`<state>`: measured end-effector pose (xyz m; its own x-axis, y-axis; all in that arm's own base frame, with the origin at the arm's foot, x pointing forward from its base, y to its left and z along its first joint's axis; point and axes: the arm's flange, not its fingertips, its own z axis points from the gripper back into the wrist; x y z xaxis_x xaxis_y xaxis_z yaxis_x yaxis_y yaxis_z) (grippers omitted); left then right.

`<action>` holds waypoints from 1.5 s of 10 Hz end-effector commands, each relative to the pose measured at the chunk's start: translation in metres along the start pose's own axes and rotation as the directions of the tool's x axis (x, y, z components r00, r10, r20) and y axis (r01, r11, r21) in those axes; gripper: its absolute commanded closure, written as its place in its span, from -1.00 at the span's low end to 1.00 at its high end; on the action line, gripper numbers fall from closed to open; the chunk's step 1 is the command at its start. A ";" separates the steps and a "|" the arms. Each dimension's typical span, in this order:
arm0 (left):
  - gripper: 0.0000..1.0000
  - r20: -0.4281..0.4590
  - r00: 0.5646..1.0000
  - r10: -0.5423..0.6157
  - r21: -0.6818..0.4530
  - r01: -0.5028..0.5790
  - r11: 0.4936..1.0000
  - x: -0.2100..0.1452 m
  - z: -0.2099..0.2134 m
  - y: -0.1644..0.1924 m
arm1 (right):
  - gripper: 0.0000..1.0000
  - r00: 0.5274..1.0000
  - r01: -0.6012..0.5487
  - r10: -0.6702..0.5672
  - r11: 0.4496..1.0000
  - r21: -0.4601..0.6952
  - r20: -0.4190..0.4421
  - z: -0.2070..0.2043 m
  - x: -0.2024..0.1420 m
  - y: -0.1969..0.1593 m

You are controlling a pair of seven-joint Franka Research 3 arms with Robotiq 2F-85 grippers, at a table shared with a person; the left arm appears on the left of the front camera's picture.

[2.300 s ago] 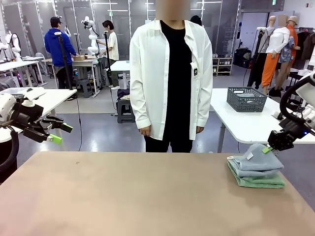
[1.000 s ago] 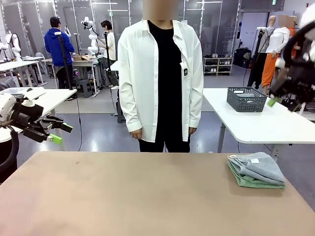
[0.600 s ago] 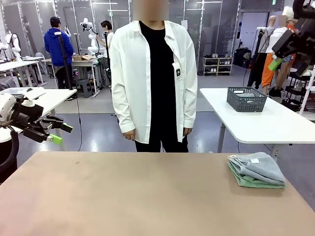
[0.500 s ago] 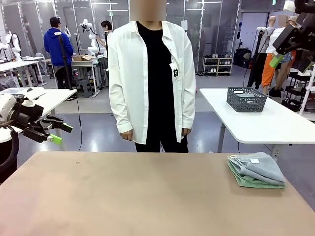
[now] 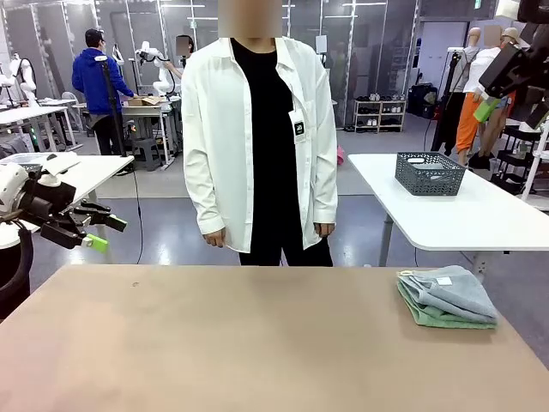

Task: Fold the towels and place them in the basket.
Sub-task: Stack the folded Towel with hook on the right side of the table.

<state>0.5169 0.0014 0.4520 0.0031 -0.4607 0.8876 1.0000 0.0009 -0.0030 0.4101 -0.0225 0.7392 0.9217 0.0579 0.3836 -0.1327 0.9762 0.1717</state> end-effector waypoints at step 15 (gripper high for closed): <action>-1.00 0.003 1.000 -0.002 -0.003 0.002 1.000 0.001 0.001 0.000 | -1.00 1.000 0.007 -0.007 1.000 0.012 0.007 0.001 0.005 0.001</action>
<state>0.5169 0.0014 0.4520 0.0031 -0.4607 0.8876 1.0000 0.0009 -0.0030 0.4127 -0.0228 0.7404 0.9211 0.0584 0.3849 -0.1339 0.9759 0.1723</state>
